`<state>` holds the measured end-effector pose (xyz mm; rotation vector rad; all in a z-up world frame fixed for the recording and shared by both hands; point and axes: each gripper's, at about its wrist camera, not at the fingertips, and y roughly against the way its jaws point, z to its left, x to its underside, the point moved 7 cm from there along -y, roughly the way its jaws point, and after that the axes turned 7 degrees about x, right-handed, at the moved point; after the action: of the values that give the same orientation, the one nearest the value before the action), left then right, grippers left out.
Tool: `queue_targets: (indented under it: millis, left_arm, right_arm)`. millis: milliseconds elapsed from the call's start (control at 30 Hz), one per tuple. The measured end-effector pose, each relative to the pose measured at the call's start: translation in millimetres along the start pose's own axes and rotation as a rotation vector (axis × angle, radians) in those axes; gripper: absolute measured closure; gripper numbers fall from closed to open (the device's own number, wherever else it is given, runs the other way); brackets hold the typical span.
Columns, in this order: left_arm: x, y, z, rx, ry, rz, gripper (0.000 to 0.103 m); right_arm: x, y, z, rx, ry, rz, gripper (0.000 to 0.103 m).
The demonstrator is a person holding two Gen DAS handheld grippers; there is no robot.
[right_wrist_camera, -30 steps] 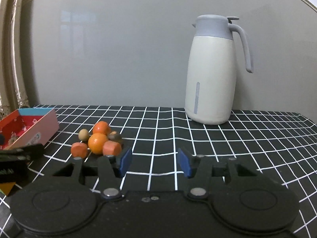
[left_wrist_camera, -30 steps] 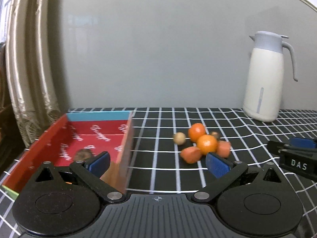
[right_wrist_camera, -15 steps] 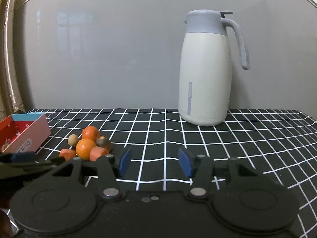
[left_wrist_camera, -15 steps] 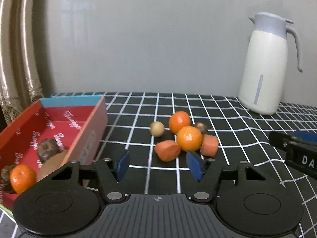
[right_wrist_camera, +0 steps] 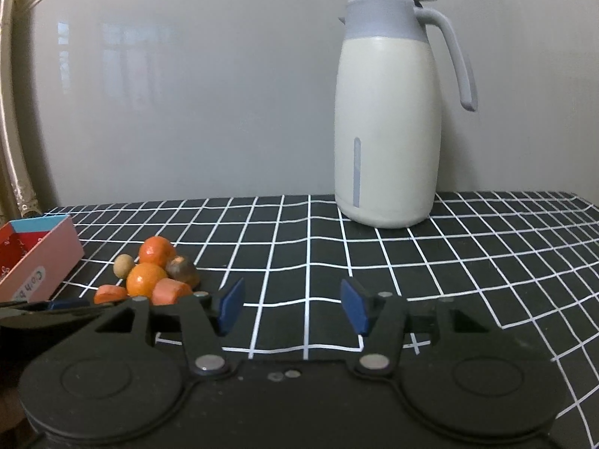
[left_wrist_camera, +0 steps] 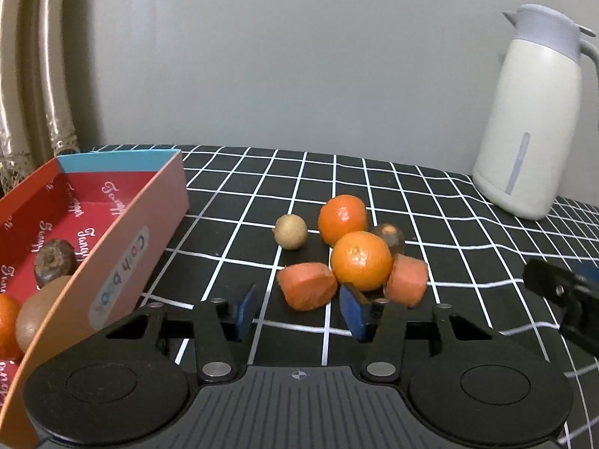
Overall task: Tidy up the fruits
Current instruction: 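Grasp the orange cube-shaped piece with the left gripper, then carry the orange cube into the red box and open the left gripper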
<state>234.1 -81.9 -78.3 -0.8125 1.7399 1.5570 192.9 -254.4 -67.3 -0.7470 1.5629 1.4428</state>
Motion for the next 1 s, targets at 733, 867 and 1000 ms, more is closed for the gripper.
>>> queue_targets:
  millis: [733, 867, 1000]
  left_arm:
    - [-11.9, 22.6, 10.7, -0.014, -0.028, -0.05, 0.067]
    - [-15.3, 44.9, 17.6, -0.009, -0.049, -0.079, 0.067]
    - [-13.8, 64.2, 27.7, -0.009, -0.059, -0.092, 0.067]
  right_arm:
    - [-4.7, 0.8, -4.3, 0.013, -0.004, -0.007, 0.045]
    - [-6.2, 4.8, -0.1, 0.006, -0.006, -0.013, 0.045]
    - [-8.4, 10.7, 9.0, -0.009, -0.006, -0.024, 0.045]
